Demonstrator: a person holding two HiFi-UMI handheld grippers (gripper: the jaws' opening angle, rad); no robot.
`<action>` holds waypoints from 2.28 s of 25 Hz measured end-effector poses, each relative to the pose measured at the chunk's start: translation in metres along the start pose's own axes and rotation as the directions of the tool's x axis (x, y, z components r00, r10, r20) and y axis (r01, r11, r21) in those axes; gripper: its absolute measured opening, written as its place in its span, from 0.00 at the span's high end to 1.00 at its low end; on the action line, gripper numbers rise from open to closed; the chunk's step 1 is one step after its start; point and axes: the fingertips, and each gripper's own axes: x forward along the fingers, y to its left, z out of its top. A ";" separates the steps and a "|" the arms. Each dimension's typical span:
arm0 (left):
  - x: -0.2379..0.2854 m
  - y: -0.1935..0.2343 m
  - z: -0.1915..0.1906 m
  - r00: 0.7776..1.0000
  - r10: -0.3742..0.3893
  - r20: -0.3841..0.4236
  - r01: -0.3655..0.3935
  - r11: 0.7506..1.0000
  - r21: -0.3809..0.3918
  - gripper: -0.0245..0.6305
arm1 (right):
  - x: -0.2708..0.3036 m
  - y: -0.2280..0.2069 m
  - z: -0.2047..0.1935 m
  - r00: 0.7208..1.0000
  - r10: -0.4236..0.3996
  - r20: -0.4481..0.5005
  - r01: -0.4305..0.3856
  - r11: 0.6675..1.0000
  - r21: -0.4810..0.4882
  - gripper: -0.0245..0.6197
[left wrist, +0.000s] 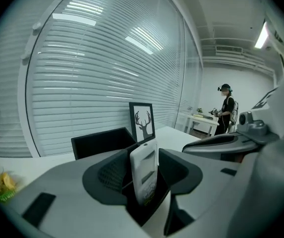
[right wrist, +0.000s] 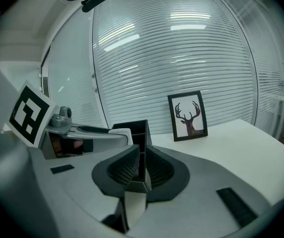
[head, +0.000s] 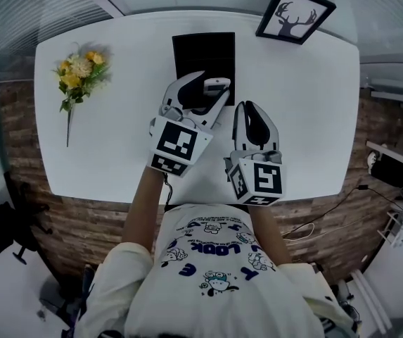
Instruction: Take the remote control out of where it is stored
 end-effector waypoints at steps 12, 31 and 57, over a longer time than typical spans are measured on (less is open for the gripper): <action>0.008 -0.003 -0.004 0.998 -0.054 -0.016 0.054 0.999 0.006 0.71 | 0.006 -0.004 -0.007 1.000 -0.004 -0.025 0.004 1.000 0.003 0.87; -0.015 -0.019 0.019 0.997 -0.073 0.037 0.070 0.995 0.069 0.84 | -0.008 0.005 0.003 1.000 0.011 0.013 -0.011 1.000 0.013 0.87; -0.120 -0.043 0.066 0.980 0.063 0.190 -0.078 0.994 0.076 0.84 | -0.071 0.060 0.032 0.986 0.101 0.135 -0.096 0.994 -0.044 0.87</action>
